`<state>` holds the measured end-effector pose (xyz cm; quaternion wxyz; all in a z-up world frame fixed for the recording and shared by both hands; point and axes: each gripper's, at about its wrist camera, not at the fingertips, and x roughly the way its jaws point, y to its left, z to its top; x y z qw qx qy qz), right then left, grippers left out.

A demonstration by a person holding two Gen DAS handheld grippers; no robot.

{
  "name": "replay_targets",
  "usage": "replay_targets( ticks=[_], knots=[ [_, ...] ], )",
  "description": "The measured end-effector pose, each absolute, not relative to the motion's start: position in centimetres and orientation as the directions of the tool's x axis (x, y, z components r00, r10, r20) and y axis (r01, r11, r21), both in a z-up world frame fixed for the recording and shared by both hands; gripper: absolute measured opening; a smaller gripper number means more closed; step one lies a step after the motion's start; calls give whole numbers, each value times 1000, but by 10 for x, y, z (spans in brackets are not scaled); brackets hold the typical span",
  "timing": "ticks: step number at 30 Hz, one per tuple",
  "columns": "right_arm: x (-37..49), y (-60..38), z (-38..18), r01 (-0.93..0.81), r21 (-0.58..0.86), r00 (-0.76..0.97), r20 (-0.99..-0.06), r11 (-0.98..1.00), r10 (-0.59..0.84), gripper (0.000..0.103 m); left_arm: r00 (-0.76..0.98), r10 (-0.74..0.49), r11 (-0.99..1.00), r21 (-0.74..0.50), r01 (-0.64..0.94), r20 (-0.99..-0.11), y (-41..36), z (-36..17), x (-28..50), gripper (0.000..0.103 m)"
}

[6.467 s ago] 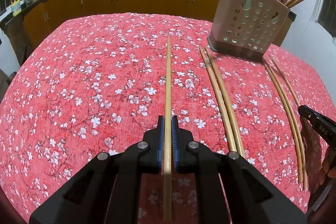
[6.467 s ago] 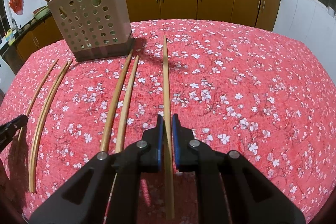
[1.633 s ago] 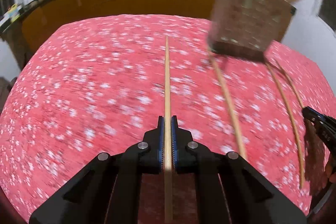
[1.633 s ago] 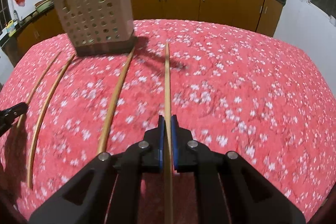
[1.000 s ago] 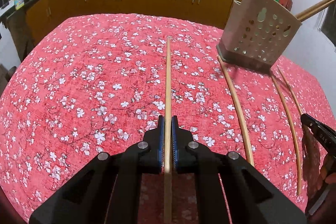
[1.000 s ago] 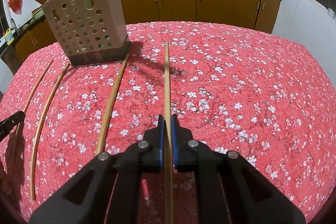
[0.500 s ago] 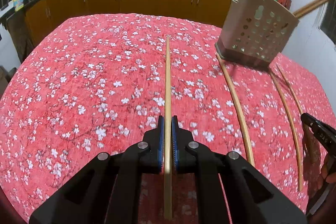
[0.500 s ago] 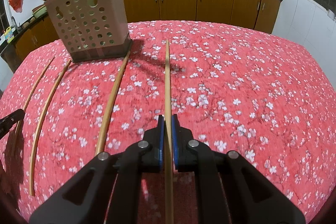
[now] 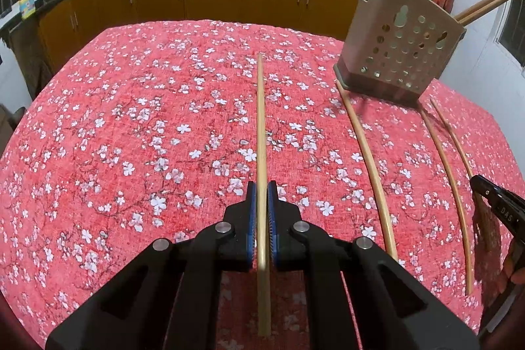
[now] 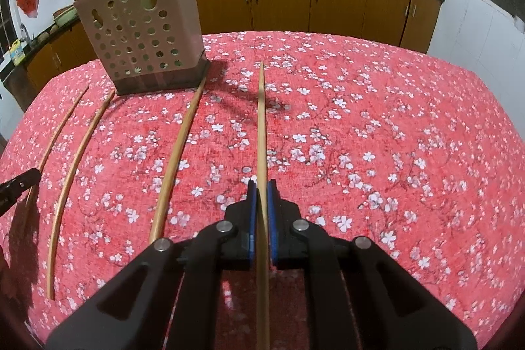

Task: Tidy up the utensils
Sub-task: 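Lift the right gripper's chopstick over the holder while the left gripper raises its own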

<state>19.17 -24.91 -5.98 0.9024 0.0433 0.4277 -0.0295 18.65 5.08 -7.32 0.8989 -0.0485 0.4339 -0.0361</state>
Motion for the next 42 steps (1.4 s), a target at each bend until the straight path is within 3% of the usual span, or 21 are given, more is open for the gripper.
replay_targets(
  ticks=[13,17,21,26,37,40,42],
  knots=[
    [160,-248,34,54,94,818,-575,994,10,8,773,-155,985,-157,72,-616,60,13,169,7],
    [156,-247,46,42,83,832,-554,996,12,8,803,-167,982,-166,87,-572,60,32,164,7],
    [162,-243,43,38,55,812,-584,998,1,8,817,-168,982,-165,91,-551,59,39,163,7],
    [185,-242,24,34,59,706,-708,998,18,8,814,-168,982,-162,92,-556,59,38,163,7],
    [205,-244,-46,43,80,615,-787,996,36,8,797,-187,979,-171,106,-574,53,27,160,7],
    [201,-246,-58,53,100,591,-805,994,50,14,793,-190,979,-176,106,-579,53,25,159,7],
    [196,-248,-58,52,116,591,-804,992,63,24,791,-191,978,-179,105,-581,54,24,159,7]
  ],
)
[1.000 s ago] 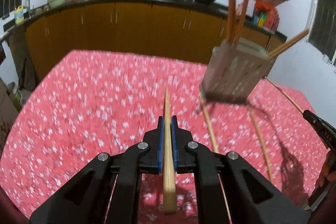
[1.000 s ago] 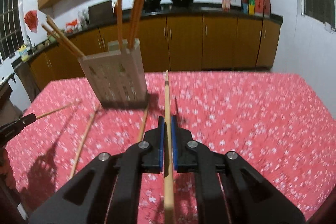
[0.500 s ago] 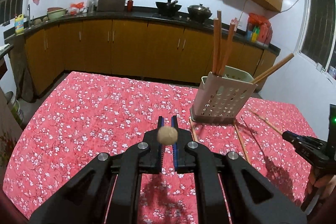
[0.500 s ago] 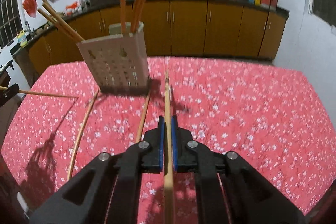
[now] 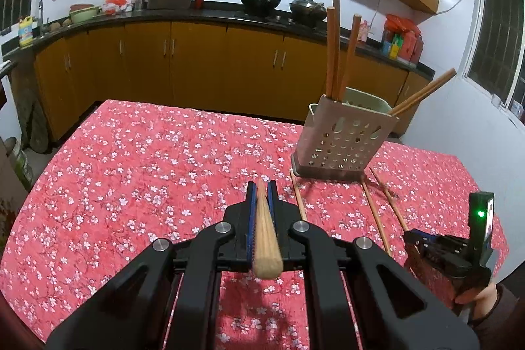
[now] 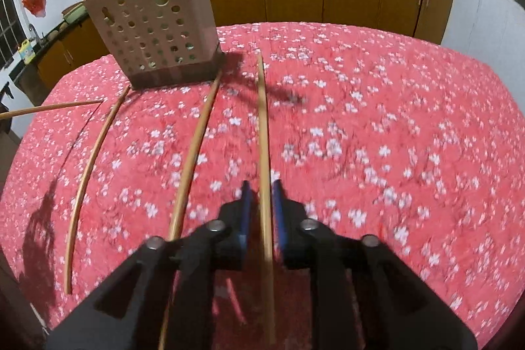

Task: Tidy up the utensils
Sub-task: 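Lift the right gripper's chopstick over the holder while the left gripper raises its own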

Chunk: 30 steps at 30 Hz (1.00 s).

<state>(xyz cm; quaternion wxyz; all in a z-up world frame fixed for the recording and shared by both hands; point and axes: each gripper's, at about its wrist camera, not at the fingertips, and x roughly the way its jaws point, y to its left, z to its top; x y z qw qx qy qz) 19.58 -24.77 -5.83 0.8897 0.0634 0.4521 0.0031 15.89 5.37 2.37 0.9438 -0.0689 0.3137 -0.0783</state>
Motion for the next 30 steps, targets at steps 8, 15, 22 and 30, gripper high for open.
replay_targets(
  ticks=[8,15,22,30],
  knots=[
    [169,-246,-58,37,84,581,-813,996,47,20,784,-196,977,-189,102,-589,54,20,159,7],
    [156,-242,-35,19,45,641,-767,999,22,8,793,-196,976,-192,101,-577,55,25,158,7],
    [146,-254,39,31,113,804,-594,993,43,8,823,-198,974,-199,105,-533,58,42,153,7],
    [138,-256,71,39,123,873,-487,992,26,8,846,-206,972,-202,119,-492,58,57,150,7]
  ],
)
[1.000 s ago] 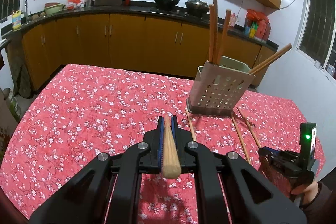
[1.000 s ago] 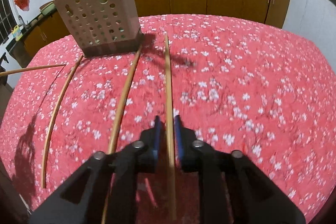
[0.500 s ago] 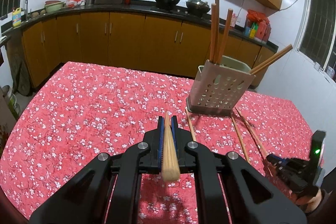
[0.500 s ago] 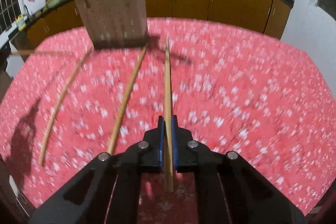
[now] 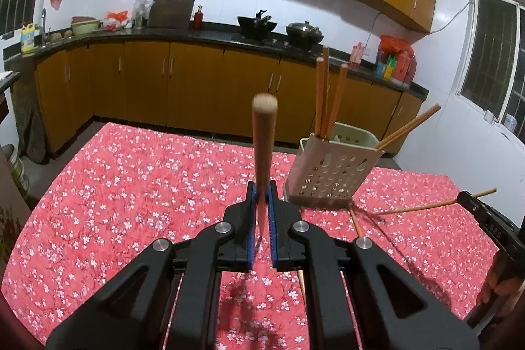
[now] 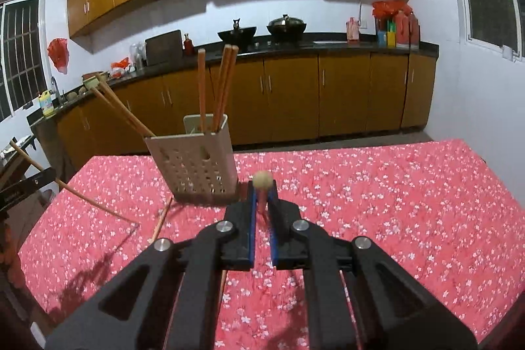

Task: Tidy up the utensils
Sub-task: 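Lift the right gripper's chopstick over the holder while the left gripper raises its own, then drop both chopsticks into the beige holder by opening both grippers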

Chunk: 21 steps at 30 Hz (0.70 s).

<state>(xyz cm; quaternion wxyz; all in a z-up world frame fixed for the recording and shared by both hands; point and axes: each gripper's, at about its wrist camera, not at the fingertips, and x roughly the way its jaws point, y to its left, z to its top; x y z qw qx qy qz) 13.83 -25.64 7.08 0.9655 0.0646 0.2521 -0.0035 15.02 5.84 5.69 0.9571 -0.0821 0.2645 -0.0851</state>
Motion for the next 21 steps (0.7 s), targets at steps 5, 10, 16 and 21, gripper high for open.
replay_targets(
  ticks=[5,10,16,21],
  knots=[
    [135,-258,88,31,147,896,-442,989,38,8,863,-215,972,-189,142,-458,57,70,149,7],
    [131,-260,132,-33,190,929,-356,981,100,8,887,-244,966,-174,190,-393,51,100,147,7],
    [126,-250,181,-121,210,957,-234,970,170,8,902,-294,952,-175,249,-315,33,134,148,7],
    [134,-241,203,-140,206,973,-154,968,174,8,920,-312,946,-171,276,-237,15,160,154,7]
  ],
)
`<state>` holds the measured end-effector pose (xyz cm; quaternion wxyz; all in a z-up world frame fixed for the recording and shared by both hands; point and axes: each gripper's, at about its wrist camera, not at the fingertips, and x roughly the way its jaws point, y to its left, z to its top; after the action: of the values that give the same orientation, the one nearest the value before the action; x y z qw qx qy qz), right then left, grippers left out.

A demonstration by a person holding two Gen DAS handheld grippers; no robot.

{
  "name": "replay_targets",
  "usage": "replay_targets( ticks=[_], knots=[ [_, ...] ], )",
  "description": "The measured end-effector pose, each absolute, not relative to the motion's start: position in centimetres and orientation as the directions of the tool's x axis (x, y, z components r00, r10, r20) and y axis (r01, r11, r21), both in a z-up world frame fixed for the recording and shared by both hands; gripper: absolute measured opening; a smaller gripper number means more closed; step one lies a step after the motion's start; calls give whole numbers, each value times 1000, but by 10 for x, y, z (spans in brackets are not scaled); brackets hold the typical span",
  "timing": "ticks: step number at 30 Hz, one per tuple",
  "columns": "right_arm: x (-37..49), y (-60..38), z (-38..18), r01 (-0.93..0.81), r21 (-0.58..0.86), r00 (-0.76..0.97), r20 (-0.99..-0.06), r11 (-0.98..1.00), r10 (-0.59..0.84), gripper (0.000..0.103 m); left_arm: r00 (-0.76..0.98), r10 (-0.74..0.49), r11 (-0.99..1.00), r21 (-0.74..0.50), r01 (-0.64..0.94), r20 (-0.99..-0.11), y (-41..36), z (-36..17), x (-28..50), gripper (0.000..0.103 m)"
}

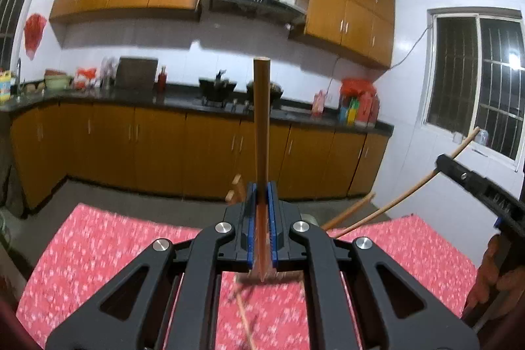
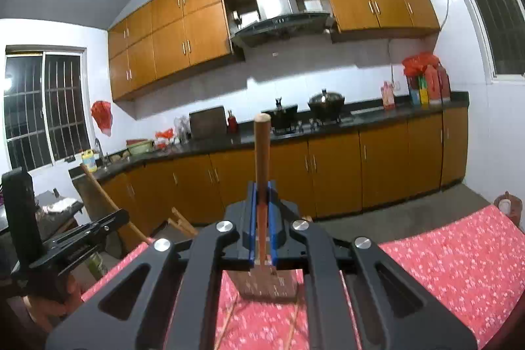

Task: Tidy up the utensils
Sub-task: 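Drop both chopsticks into the beige holder by opening both grippers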

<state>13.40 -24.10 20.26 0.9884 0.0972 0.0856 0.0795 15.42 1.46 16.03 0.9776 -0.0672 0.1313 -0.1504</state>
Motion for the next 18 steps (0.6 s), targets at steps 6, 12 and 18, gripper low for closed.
replay_targets(
  ticks=[6,12,18],
  knots=[
    [154,-232,209,-132,182,983,-102,974,152,8,938,-296,947,-188,262,-181,-1,179,177,7],
    [189,-228,199,-107,171,983,-127,979,130,8,953,-262,954,-191,232,-150,-13,177,201,7],
    [220,-226,174,-103,180,964,-222,978,143,8,951,-249,960,-179,216,-186,-23,152,224,7]
  ],
)
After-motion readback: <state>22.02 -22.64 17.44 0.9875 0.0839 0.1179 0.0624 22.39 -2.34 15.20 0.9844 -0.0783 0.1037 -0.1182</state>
